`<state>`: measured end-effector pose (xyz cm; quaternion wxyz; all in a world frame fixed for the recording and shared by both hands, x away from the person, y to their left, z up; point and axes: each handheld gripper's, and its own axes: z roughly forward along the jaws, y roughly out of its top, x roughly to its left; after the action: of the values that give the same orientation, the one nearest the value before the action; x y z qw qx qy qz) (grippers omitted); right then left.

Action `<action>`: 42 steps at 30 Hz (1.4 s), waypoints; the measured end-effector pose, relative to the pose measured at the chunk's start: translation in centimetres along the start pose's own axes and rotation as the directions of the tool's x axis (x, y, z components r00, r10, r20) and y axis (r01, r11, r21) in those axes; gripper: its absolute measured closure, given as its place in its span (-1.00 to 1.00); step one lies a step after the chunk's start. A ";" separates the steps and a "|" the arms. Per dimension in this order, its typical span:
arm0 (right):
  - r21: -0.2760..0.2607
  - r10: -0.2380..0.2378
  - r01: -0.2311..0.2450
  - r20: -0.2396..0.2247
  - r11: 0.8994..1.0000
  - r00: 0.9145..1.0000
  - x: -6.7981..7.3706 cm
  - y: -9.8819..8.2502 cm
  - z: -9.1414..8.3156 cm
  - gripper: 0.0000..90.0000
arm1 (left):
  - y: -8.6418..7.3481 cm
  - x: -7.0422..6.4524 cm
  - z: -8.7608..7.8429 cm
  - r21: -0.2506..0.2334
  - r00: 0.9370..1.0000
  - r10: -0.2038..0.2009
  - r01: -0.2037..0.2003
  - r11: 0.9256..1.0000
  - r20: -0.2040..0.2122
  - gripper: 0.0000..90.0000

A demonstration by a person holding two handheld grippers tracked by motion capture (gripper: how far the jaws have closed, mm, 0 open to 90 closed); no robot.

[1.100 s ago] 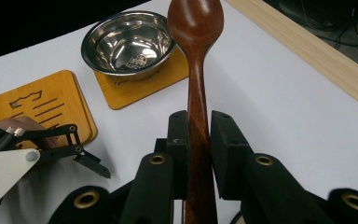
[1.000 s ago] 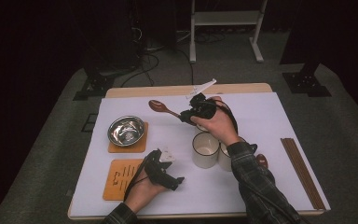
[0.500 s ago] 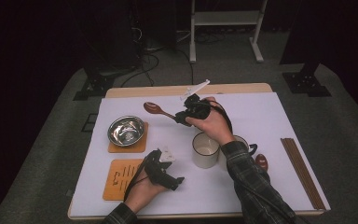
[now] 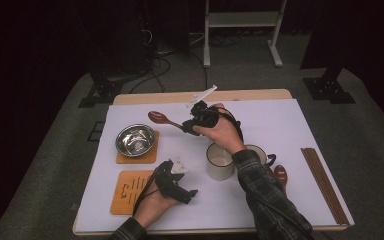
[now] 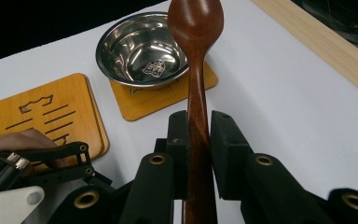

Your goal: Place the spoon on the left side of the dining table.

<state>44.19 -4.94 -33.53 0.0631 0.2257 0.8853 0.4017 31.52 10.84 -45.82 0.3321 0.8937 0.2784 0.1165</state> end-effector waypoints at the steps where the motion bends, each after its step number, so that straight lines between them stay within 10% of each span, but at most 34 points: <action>1: 0.000 -0.001 0.001 -0.001 1.000 1.000 0.0 0.0 0.1 0.72 | 0.0 0.0 0.0 0.000 1.000 0.000 0.000 1.000 0.000 -0.96; 42: 0.028 -0.040 0.042 -0.063 0.999 0.997 0.9 2.0 4.4 0.72 | 0.0 0.0 0.0 0.001 1.000 0.001 -0.001 1.000 -0.001 -0.96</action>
<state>45.33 -0.38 -34.96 0.0404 0.1956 0.8971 0.3942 31.52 10.86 -45.81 0.3314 0.8940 0.2779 0.1170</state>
